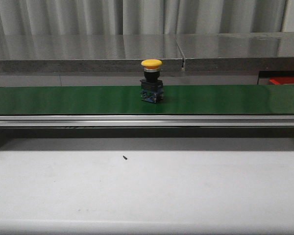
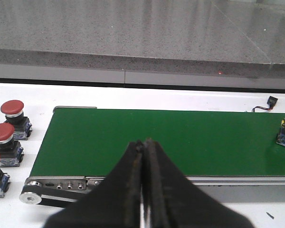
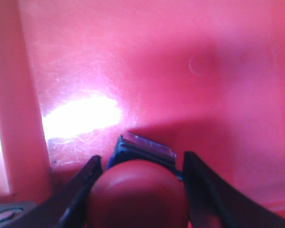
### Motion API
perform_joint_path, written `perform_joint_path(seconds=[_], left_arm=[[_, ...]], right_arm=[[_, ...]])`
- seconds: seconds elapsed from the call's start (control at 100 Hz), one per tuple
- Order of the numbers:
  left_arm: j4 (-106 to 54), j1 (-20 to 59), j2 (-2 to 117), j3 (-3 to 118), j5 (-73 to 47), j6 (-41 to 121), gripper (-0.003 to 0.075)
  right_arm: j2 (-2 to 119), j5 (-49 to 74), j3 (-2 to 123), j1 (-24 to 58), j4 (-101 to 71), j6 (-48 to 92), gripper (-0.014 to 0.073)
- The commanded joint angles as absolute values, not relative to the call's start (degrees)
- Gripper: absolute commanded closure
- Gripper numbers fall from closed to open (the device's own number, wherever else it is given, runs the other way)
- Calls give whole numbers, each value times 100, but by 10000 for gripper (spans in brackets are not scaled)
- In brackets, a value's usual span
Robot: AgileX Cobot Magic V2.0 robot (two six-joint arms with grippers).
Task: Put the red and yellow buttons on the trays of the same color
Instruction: 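Lower the red button into the red tray, open the right gripper, then grasp the yellow button at the belt's end with the right gripper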
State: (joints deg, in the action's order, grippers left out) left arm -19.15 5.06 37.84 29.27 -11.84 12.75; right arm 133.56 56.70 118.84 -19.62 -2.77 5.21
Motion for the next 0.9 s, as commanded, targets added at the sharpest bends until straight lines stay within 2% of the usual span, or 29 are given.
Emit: perform_joint_path(seconds=[0.0, 0.18, 0.27, 0.57, 0.89], left_arm=[[-2000, 556, 3768, 3082, -731, 1238, 739], [-2000, 556, 3768, 3082, -731, 1238, 739], [-2000, 556, 3768, 3082, -731, 1238, 739], [-2000, 556, 3768, 3082, -731, 1238, 739], [-2000, 556, 3768, 3082, -731, 1238, 739]], right_arm=[[12962, 5499, 12087, -1981, -218, 579, 400], [12918, 5553, 12204, -1981, -38, 637, 43], [12837, 5625, 12277, -1981, 0, 637, -57], [12048, 5769, 12390, -1973, -139, 926, -62], [10995, 6916, 12162, -1951, -968, 1308, -62]])
